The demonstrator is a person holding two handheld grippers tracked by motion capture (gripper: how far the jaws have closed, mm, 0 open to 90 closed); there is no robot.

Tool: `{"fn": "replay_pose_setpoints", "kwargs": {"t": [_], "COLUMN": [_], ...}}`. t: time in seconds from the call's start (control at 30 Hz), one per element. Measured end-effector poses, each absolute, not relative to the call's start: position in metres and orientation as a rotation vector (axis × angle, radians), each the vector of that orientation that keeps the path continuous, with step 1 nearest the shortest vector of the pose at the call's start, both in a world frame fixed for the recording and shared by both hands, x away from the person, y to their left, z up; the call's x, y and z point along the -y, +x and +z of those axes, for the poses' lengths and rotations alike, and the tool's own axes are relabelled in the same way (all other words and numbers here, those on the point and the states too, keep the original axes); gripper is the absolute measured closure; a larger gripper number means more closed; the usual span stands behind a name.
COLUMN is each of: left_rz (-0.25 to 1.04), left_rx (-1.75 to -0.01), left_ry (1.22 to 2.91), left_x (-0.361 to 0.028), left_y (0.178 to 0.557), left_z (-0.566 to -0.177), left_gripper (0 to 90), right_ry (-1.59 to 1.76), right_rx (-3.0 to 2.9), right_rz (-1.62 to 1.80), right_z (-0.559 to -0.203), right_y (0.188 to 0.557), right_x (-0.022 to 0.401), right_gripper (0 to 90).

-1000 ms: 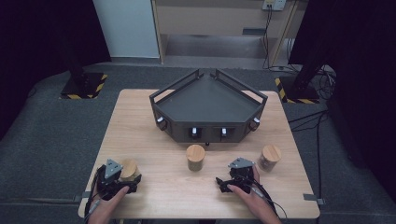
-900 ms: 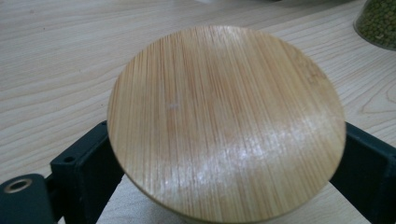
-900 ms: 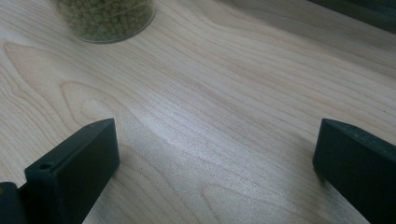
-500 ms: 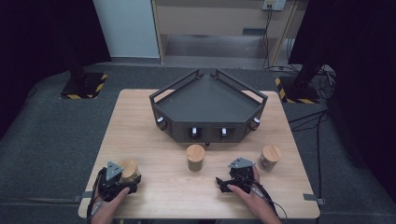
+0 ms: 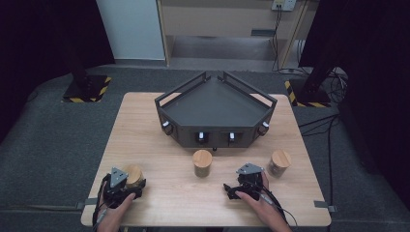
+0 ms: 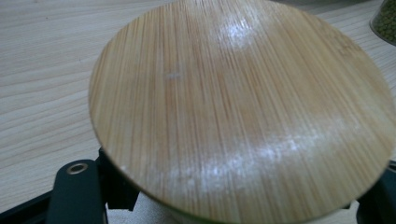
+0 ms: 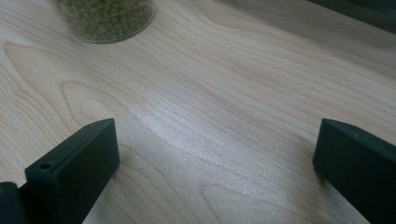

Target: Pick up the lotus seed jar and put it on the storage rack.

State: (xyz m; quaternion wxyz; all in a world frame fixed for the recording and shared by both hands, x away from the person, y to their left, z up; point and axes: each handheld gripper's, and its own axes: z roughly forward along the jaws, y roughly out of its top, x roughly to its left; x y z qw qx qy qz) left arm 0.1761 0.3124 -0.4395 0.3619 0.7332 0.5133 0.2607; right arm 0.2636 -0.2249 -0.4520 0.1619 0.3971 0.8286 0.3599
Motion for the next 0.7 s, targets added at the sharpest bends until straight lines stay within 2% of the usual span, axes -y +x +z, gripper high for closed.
{"fn": "replay_pose_setpoints", "kwargs": {"t": [0.7], "left_rz": [0.661], "left_rx": [-1.141], "left_ry": [1.948], "left_x": [-0.319], "left_y": [0.18], "left_z": [-0.407], "left_gripper": [24.2], "right_ry": [1.134], "right_rx": [-2.363], "right_rz": [1.026], "right_z": [-0.452], "right_y": [0.263], "right_x": [0.225], "right_gripper": [0.6]}}
